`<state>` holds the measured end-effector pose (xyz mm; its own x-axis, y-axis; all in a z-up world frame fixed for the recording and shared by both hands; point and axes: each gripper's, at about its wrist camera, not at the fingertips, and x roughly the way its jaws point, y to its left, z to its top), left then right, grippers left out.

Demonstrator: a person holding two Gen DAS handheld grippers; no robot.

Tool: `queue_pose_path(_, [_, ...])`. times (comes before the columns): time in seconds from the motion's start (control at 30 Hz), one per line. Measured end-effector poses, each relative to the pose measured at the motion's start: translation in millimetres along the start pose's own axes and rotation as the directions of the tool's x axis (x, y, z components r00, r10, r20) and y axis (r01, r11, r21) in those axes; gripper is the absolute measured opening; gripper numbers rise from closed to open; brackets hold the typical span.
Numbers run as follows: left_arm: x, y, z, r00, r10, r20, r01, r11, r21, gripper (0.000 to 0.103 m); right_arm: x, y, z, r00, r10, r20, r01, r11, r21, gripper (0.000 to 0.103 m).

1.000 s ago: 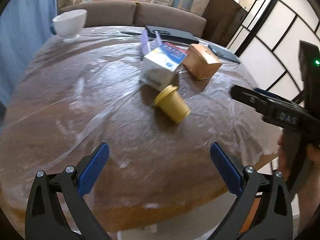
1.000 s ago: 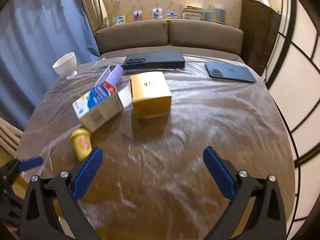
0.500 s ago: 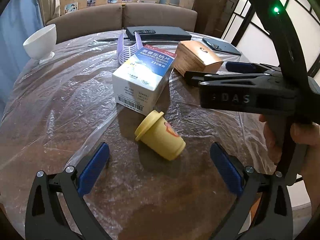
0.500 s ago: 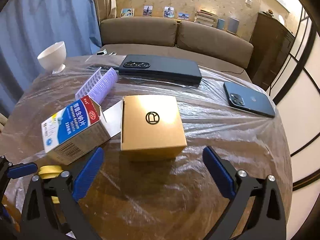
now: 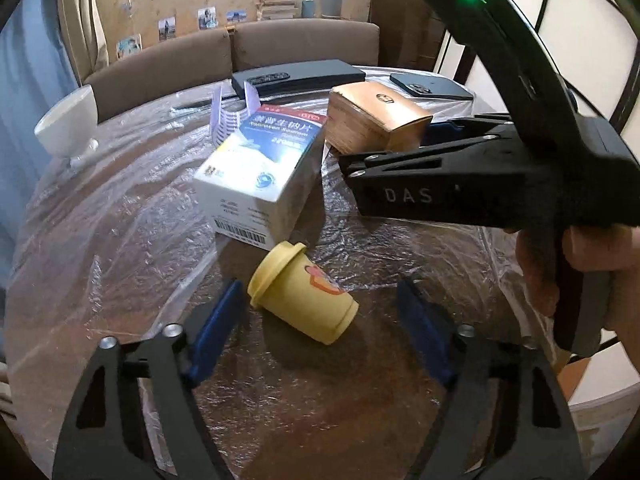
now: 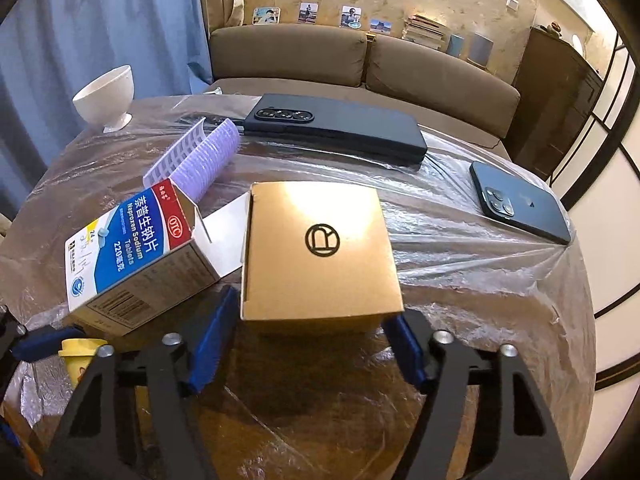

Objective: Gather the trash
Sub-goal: 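Grasp the yellow cup with the left tool while the right tool grasps the gold box, then carry the yellow cup and gold box over the white bin with both tools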

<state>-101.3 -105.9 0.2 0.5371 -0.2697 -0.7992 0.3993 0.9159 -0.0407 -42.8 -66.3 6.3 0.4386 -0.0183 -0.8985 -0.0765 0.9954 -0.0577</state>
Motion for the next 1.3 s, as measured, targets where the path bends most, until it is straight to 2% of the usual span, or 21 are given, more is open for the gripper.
queue_pose_path(0.07, [-0.5, -0.7, 0.1, 1.000, 0.004, 0.000, -0.004, 1.000, 0.009, 0.067, -0.2, 0.2, 0.2, 1.000, 0.001, 0.001, -0.001, 1.000, 0.003, 0.058])
queue_pose_path(0.23, [-2.4, 3.6, -1.1, 1.000, 0.022, 0.010, -0.022, 1.000, 0.012, 0.051, -3.8, -2.1, -1.7, 1.000, 0.004, 0.006, -0.004, 1.000, 0.017, 0.058])
queue_pose_path(0.63, [-10.6, 16.9, -3.7, 0.999, -0.036, 0.006, 0.036, 0.999, -0.040, 0.051, -33.2, -6.4, -15.6, 0.999, 0.037, 0.031, -0.039, 0.998, 0.057, 0.058])
queue_pose_path(0.83, [-17.1, 26.4, -7.3, 0.997, -0.076, -0.021, 0.074, 0.994, -0.086, 0.051, -50.1, -5.1, -30.3, 0.996, 0.079, 0.036, -0.082, 0.993, 0.087, 0.057])
queue_pose_path(1.3, [-35.1, 35.6, -12.9, 0.995, -0.099, -0.002, 0.098, 0.988, -0.120, 0.051, -82.1, 6.7, -63.5, 0.991, 0.127, 0.035, -0.130, 0.984, 0.122, 0.057])
